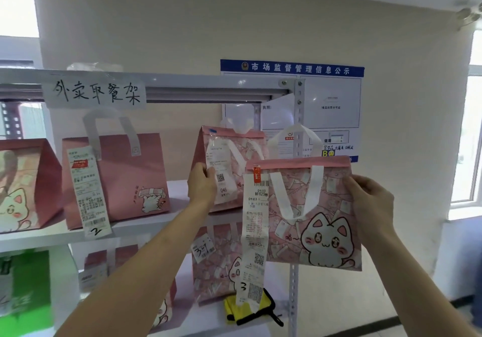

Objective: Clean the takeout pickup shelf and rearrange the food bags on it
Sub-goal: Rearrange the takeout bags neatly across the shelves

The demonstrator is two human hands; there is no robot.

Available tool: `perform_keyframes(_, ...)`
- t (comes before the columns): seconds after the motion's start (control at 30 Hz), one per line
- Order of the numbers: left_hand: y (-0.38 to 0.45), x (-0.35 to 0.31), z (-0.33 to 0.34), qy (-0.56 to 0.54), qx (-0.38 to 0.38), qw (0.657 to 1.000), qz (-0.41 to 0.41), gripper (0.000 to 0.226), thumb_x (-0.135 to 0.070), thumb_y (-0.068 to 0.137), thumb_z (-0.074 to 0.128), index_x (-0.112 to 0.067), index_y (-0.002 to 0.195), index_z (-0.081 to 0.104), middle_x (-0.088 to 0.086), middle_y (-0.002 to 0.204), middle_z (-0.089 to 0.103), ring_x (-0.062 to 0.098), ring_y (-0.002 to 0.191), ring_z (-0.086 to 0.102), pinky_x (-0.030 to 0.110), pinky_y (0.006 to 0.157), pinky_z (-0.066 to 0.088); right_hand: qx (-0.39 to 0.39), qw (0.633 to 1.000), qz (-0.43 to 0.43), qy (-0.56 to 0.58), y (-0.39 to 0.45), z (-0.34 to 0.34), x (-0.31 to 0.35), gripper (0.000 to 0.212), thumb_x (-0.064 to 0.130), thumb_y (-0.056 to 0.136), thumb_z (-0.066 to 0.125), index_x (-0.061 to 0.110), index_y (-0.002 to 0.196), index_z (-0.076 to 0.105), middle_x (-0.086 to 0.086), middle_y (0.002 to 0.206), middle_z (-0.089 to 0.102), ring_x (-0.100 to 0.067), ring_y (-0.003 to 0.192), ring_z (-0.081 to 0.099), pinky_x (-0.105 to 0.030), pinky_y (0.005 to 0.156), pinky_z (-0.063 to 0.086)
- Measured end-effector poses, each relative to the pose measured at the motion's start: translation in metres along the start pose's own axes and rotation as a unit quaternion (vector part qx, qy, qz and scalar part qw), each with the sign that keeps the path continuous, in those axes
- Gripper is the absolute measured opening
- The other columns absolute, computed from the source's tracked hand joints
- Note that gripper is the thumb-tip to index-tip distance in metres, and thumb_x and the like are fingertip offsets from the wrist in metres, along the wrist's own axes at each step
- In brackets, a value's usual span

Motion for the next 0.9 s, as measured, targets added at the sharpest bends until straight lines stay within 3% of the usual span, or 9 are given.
perform_keyframes(0.2,-0.041,-0.034,-0.013,0.091,-0.071,0.993,0.031,0.025,-0.035,0.103,0.043,-0.03,0.078,0.038,-0.002,0.083,0.058,0.024,0.076,0.059,0.048,0.068,0.054,0.011,1.0,0.003,0.001,0.0,-0.029,0.013,0.01,0.027,0.095,0.073,0.02,0.102,0.076,-0.003,0.096,0.079,-0.026,0.091,0.076,-0.044,0.087,0.063)
perform_keyframes(0.33,-0.079,-0.06,-0.028,0.074,-0.082,0.992,0.055,0.025,-0.021,0.106,0.045,-0.016,0.082,0.04,-0.001,0.078,0.045,0.017,0.067,0.043,0.031,0.054,0.035,0.023,1.0,-0.006,0.008,-0.006,-0.047,0.025,0.005,0.025,0.095,0.073,0.021,0.097,0.076,-0.001,0.092,0.078,-0.023,0.087,0.075,-0.034,0.077,0.06)
perform_keyframes(0.47,-0.107,-0.071,-0.057,0.117,-0.133,0.982,0.067,0.028,-0.028,0.102,0.045,-0.027,0.076,0.037,-0.003,0.075,0.049,0.022,0.068,0.05,0.047,0.062,0.048,0.035,0.999,0.003,0.012,-0.012,-0.054,0.033,0.007,0.026,0.096,0.072,0.02,0.099,0.076,0.0,0.093,0.078,-0.021,0.087,0.076,-0.036,0.08,0.061)
perform_keyframes(0.63,-0.129,-0.064,-0.103,0.127,-0.125,0.983,0.033,0.019,-0.049,0.094,0.037,-0.039,0.078,0.036,0.004,0.087,0.056,0.031,0.081,0.062,0.058,0.07,0.057,0.048,0.999,-0.002,0.01,-0.023,-0.051,0.041,0.015,0.029,0.097,0.07,0.018,0.106,0.075,0.0,0.096,0.077,-0.017,0.087,0.074,-0.031,0.074,0.058)
perform_keyframes(0.77,-0.155,-0.072,-0.138,0.1,-0.137,0.985,0.013,0.023,-0.033,0.102,0.044,-0.025,0.082,0.038,0.016,0.097,0.057,0.035,0.085,0.064,0.051,0.064,0.059,0.043,0.999,-0.005,0.02,-0.031,-0.039,0.045,0.017,0.03,0.097,0.07,0.016,0.106,0.074,0.0,0.096,0.076,-0.016,0.084,0.073,-0.028,0.071,0.056)
perform_keyframes(0.83,-0.165,-0.069,-0.155,0.086,-0.148,0.985,0.004,0.023,-0.027,0.104,0.046,-0.018,0.084,0.039,0.017,0.099,0.058,0.032,0.084,0.064,0.041,0.058,0.056,0.039,0.999,-0.008,0.029,-0.032,-0.031,0.047,0.017,0.03,0.097,0.07,0.016,0.105,0.074,0.0,0.095,0.075,-0.014,0.082,0.072,-0.025,0.069,0.055)
perform_keyframes(0.9,-0.172,-0.062,-0.173,0.082,-0.155,0.985,-0.003,0.02,-0.027,0.103,0.047,-0.014,0.088,0.044,0.014,0.098,0.06,0.031,0.086,0.064,0.043,0.06,0.057,0.034,0.999,-0.015,0.034,-0.033,-0.022,0.05,0.016,0.03,0.098,0.069,0.016,0.105,0.073,0.002,0.094,0.074,-0.01,0.081,0.071,-0.02,0.067,0.053)
Point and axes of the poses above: each hand's wrist, its own y-axis towards the middle knuckle, its own z-axis out of the palm, x = y × z, the point moved 2 cm from there along y, towards the middle knuckle
